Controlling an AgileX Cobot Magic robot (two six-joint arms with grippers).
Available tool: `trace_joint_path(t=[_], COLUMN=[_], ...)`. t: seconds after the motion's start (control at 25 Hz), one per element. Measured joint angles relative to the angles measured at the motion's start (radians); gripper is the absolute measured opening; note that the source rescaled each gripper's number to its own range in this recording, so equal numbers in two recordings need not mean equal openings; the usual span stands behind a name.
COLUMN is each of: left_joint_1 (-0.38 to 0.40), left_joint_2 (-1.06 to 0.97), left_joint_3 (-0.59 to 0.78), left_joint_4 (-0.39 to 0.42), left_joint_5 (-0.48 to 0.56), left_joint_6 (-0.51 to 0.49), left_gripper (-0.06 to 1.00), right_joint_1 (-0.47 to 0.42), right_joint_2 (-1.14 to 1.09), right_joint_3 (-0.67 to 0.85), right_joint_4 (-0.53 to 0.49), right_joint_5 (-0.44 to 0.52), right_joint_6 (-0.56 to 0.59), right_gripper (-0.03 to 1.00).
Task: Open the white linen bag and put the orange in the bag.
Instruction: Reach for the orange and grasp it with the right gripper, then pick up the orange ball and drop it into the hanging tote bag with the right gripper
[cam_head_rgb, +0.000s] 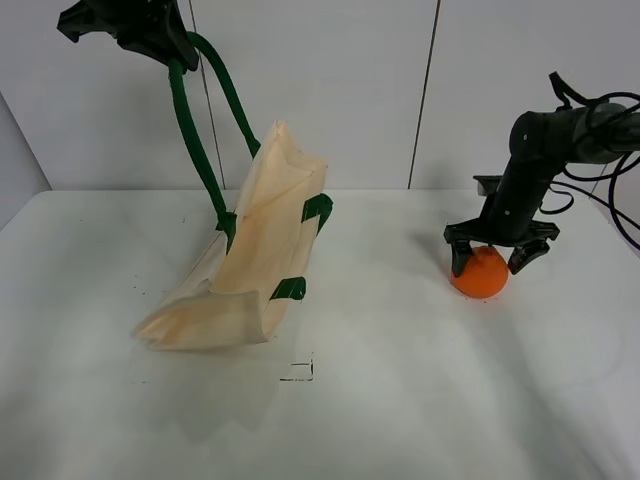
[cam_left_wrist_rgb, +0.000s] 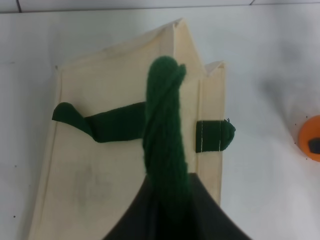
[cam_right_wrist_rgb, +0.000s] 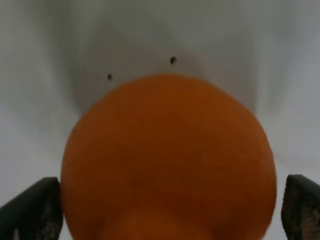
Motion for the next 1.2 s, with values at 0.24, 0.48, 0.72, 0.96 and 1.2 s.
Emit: trace_joint_path(t=[0.24,0.48,0.72,0.96,1.2], left_joint_1=[0.0,0.0,0.0,0.0,0.0], left_joint_2=[0.0,0.0,0.0,0.0,0.0], left_joint_3=[0.0,0.0,0.0,0.0,0.0], left_joint_4=[0.0,0.0,0.0,0.0,0.0], left_joint_5=[0.0,0.0,0.0,0.0,0.0], left_joint_6=[0.003,0.006,0.006,0.007,0.007], left_gripper=[0.0,0.0,0.0,0.0,0.0], right_joint_1=[0.0,0.0,0.0,0.08,0.275], right_joint_2=[0.001,-0.023,-0.113,-0.143,-0.122], right_joint_3=[-0.001,-0.04,-0.244,-0.417,-0.423], right_joint_4=[0.001,0.016,0.202,0.43,0.481], right_joint_5=[-0.017,0.02,0.149,0.175,0.068], right_joint_6=[0.0,-0.015,-0.039,-0.051,-0.042], right_gripper=[0.36,0.0,0.0,0.0,0.0])
